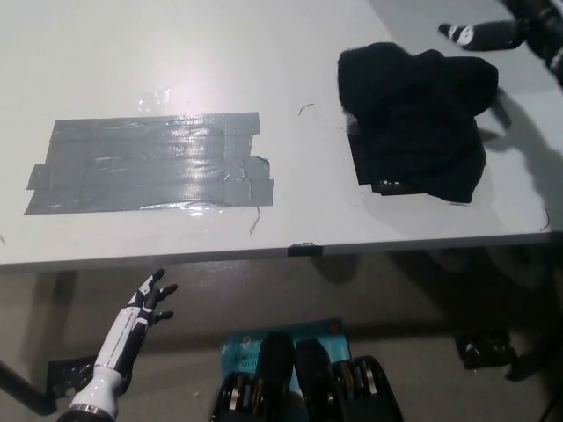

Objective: A person hands a black t-shirt to the robot and rhe robot picks it up with its right hand and places it on the black spot on the desk infron tof it

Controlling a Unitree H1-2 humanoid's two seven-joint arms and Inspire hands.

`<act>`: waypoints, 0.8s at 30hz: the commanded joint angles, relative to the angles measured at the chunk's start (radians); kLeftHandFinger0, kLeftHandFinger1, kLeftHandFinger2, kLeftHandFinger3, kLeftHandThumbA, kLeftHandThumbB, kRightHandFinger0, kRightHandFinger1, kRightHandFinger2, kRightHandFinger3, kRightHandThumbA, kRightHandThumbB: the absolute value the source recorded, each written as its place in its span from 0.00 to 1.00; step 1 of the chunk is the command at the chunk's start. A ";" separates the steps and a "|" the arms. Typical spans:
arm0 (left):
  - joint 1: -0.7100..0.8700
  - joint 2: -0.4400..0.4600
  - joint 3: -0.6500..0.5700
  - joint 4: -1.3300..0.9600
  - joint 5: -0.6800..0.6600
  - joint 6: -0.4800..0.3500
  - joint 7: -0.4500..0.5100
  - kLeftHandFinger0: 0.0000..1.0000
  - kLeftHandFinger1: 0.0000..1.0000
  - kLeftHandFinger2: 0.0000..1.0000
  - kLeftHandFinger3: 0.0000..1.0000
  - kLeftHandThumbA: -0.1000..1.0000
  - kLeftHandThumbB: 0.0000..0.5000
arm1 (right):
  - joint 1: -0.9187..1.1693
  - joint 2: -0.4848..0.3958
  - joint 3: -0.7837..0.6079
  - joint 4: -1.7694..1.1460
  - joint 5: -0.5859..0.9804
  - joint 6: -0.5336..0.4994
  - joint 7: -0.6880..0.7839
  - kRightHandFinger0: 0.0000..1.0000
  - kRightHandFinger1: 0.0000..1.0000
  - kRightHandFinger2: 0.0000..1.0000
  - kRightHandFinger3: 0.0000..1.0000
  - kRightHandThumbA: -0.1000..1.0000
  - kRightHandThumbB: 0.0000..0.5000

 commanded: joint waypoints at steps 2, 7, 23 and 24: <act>-0.067 0.041 -0.027 -0.008 0.030 -0.019 -0.036 0.84 0.99 0.91 1.00 1.00 1.00 | -0.150 -0.256 -0.198 -0.720 0.400 0.246 0.242 1.00 1.00 1.00 1.00 0.70 1.00; -0.066 0.034 -0.025 -0.015 0.019 -0.003 -0.039 0.86 1.00 0.98 1.00 1.00 0.99 | 0.002 -0.310 -0.196 -1.068 0.485 0.246 0.167 1.00 1.00 1.00 1.00 0.73 1.00; -0.049 -0.001 -0.021 0.011 -0.008 -0.047 -0.031 1.00 1.00 1.00 1.00 1.00 1.00 | 0.552 -0.053 -0.202 -1.465 0.643 0.189 -0.109 1.00 1.00 1.00 1.00 0.86 0.82; -0.031 -0.003 -0.022 -0.006 -0.007 -0.043 -0.028 1.00 1.00 1.00 1.00 1.00 1.00 | 0.598 -0.018 -0.195 -1.460 0.589 0.183 -0.113 1.00 1.00 1.00 1.00 0.90 0.83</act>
